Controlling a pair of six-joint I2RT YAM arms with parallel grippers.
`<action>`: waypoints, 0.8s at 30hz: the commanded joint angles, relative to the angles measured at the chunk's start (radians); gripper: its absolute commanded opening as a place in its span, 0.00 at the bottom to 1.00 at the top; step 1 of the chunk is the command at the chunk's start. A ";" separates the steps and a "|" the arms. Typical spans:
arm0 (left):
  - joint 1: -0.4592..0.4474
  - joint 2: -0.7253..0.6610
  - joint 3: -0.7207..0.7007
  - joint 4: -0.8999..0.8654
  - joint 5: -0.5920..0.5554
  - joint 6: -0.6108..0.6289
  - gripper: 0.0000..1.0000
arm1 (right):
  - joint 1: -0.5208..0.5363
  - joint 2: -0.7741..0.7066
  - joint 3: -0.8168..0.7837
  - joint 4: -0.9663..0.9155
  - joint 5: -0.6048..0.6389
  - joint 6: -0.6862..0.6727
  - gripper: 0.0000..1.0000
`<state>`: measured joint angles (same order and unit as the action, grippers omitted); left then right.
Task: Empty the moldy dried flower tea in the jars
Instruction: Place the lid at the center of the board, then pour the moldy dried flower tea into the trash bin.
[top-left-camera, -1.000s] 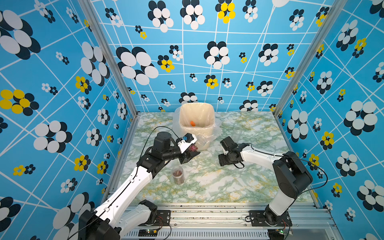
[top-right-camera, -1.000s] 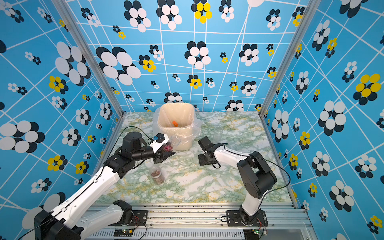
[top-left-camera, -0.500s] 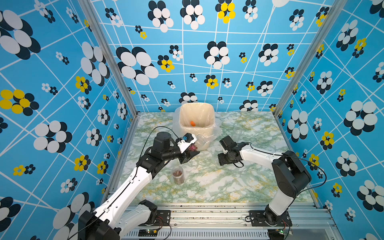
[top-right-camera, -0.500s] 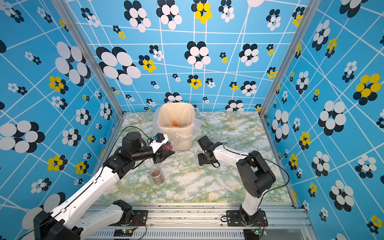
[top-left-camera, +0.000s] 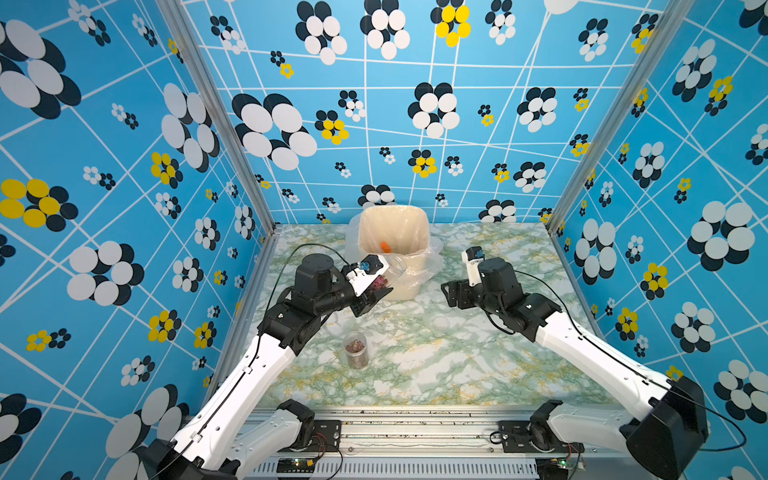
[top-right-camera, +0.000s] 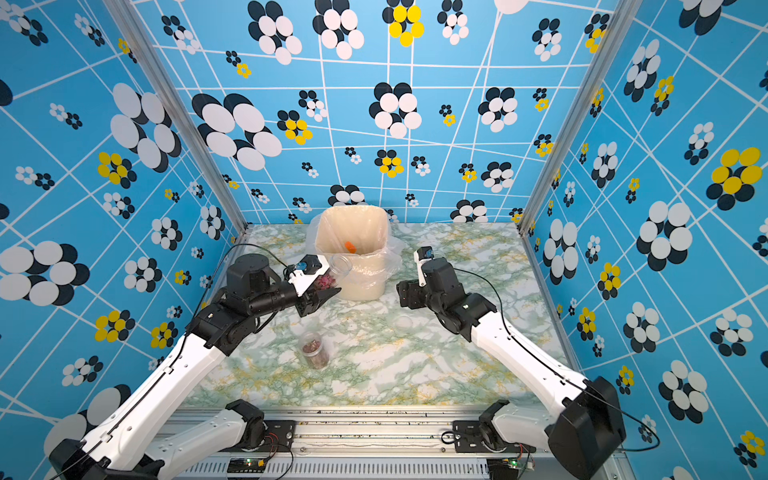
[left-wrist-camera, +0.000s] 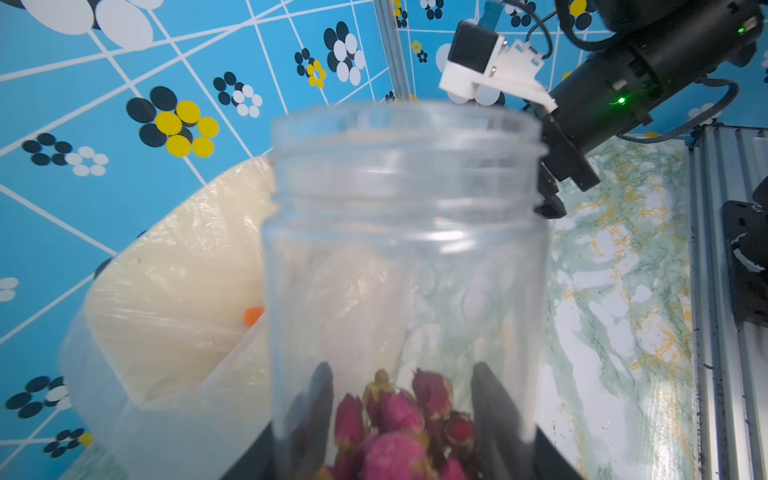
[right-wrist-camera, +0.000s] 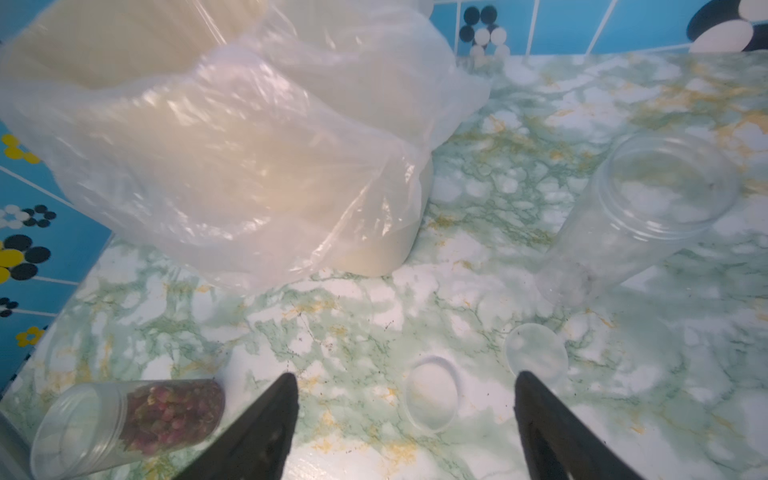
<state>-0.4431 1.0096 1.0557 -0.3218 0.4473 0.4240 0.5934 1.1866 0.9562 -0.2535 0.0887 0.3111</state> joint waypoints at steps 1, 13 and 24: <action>-0.008 -0.016 0.060 -0.069 -0.078 0.045 0.00 | -0.008 -0.071 -0.103 0.161 0.041 -0.019 0.91; -0.008 0.025 0.171 -0.149 -0.311 0.066 0.00 | -0.028 -0.117 -0.173 0.241 0.027 0.009 0.99; -0.031 0.179 0.376 -0.347 -0.717 0.293 0.00 | -0.033 -0.111 -0.172 0.233 0.007 0.009 0.99</action>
<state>-0.4622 1.1564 1.3808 -0.6006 -0.1017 0.6098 0.5667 1.0718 0.7860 -0.0399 0.1120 0.3115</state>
